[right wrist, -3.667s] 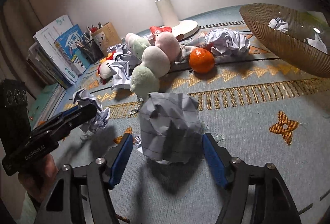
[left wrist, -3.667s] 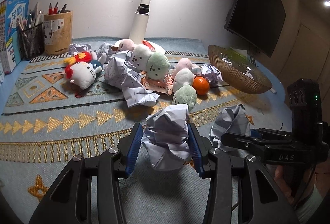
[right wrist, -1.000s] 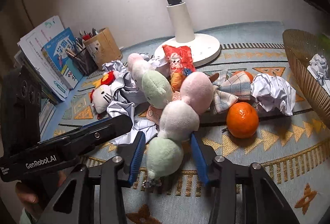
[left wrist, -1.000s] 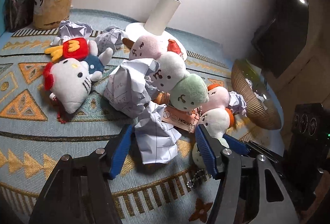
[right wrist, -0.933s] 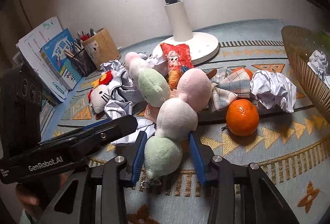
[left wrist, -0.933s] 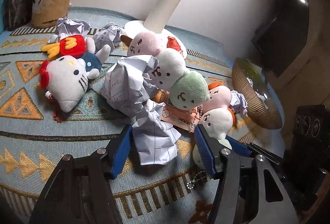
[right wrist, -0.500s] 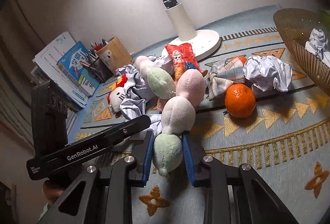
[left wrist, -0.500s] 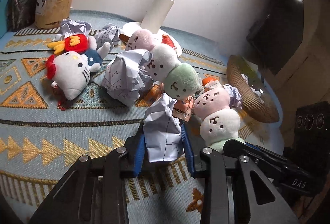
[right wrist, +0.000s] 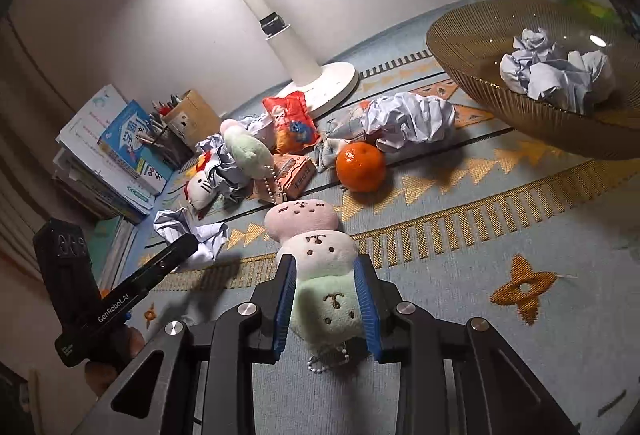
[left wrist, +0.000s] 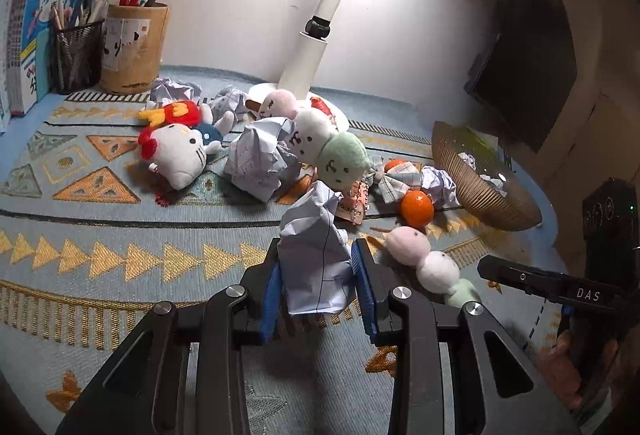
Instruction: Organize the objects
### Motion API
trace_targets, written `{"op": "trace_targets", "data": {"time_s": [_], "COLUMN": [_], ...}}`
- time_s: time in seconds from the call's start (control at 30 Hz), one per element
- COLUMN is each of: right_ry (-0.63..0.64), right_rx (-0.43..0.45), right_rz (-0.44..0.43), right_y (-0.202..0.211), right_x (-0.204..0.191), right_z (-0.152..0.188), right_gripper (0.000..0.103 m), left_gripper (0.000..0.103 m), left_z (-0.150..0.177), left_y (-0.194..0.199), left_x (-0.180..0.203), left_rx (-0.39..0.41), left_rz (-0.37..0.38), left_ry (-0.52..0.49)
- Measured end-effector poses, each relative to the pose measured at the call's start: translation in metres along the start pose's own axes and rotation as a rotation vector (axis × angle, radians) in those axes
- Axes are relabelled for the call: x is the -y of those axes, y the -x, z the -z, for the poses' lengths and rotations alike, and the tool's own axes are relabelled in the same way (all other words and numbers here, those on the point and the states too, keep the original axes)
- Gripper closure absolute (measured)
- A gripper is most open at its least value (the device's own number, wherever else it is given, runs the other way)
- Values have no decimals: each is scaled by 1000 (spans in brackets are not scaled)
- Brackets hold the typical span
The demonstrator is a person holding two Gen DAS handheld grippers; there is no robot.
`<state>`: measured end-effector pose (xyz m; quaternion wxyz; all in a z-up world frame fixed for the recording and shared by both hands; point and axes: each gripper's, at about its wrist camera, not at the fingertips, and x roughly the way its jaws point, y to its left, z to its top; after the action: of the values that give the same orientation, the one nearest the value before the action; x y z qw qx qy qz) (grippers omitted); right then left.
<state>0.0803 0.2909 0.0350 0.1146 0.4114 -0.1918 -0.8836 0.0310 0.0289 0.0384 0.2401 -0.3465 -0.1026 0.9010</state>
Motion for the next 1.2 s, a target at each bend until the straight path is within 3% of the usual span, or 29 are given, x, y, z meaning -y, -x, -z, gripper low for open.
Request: {"op": "trace_targets", "data": {"time_s": [0.07, 0.13, 0.3, 0.4, 0.47, 0.53, 0.8, 1.03, 1.2], "right_ry": [49, 112, 248, 288, 305, 308, 412, 371, 360], "right_rx": [0, 18, -20, -32, -54, -44, 18, -29, -5], "right_rz": [35, 70, 137, 169, 236, 224, 215, 238, 241], "right_y": [-1, -3, -28, -40, -49, -49, -41, -49, -44], "right_x": [-8, -18, -37, -41, -43, -43, -61, -53, -53], "right_z": [-1, 1, 10, 19, 22, 22, 34, 31, 32], "right_gripper": [36, 28, 29, 39, 52, 55, 56, 56, 56], "left_gripper": [73, 73, 73, 73, 73, 73, 73, 73, 73], "left_z": [0, 0, -1, -1, -1, -1, -1, 0, 0], "left_y": [0, -1, -2, -3, -3, -4, -8, -11, -15], "left_x": [3, 3, -3, -2, -1, -2, -3, -5, -2], "left_rx": [-3, -6, -11, -13, -14, -18, -32, -49, -71], "left_rz": [1, 3, 17, 18, 18, 18, -12, -61, -65], "left_ry": [-17, -15, 14, 8, 5, 9, 19, 21, 8]}}
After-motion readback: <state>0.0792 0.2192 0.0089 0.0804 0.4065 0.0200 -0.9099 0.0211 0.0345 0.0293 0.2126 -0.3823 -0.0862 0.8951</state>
